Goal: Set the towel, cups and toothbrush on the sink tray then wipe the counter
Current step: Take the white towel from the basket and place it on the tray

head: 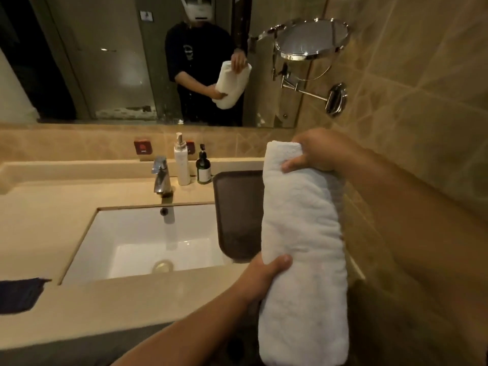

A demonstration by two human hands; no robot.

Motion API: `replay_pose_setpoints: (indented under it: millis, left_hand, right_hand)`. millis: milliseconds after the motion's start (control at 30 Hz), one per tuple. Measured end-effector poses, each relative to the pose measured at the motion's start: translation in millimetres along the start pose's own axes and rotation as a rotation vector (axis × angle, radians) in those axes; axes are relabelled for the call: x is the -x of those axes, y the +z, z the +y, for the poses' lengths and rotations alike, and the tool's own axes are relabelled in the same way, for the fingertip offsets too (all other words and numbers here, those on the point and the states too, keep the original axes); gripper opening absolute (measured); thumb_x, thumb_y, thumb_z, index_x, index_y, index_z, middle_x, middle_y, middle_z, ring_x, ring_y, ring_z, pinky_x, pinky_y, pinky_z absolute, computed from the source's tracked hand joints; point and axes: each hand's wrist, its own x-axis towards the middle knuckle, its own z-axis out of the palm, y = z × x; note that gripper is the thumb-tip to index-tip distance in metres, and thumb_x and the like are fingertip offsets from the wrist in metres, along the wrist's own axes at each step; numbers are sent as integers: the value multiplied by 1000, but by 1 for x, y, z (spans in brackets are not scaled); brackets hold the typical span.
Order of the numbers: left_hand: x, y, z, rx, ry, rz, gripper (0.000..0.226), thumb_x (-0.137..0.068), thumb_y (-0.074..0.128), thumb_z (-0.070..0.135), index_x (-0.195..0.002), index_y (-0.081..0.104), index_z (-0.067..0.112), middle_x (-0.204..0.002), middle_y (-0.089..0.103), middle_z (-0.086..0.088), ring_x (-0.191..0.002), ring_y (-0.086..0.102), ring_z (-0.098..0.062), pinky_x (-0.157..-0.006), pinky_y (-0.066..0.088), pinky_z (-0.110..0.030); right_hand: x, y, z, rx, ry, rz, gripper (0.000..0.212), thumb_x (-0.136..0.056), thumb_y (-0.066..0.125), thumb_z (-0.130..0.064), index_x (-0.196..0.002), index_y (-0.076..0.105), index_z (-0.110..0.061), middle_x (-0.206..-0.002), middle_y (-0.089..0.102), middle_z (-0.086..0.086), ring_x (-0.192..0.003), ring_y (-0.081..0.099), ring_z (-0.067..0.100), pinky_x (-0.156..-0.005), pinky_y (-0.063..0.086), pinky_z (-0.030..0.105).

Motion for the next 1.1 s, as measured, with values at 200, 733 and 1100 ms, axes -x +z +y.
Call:
replay_pose_setpoints:
  millis: [200, 733, 1100]
  left_hand:
    - [-109, -27, 18, 127, -137, -6, 56, -86, 72, 35, -135, 54, 14, -127, 67, -12, -116, 63, -32, -89, 55, -42]
    - [-261, -58, -37, 209, -411, 217, 59, -80, 76, 45, -131, 58, 22, -120, 71, -5, -110, 67, -26, -89, 56, -42]
    - [-295, -68, -53, 257, -519, 231, 51, -85, 72, 44, -129, 58, 21, -121, 70, -7, -114, 64, -29, -102, 47, -50]
  right_hand:
    - [-125, 39, 48, 79, 28, -132, 49, -69, 69, -71, -86, 58, -25, -77, 57, -6, -73, 56, 18, -65, 45, 36]
    - [-280, 220, 155, 149, 31, -361, 71, -65, 68, -76, -107, 65, -18, -84, 61, -4, -73, 57, 17, -63, 45, 33]
    - [-310, 292, 193, 87, 105, -425, 74, -66, 70, -73, -119, 61, -23, -109, 68, 0, -79, 55, 17, -68, 45, 32]
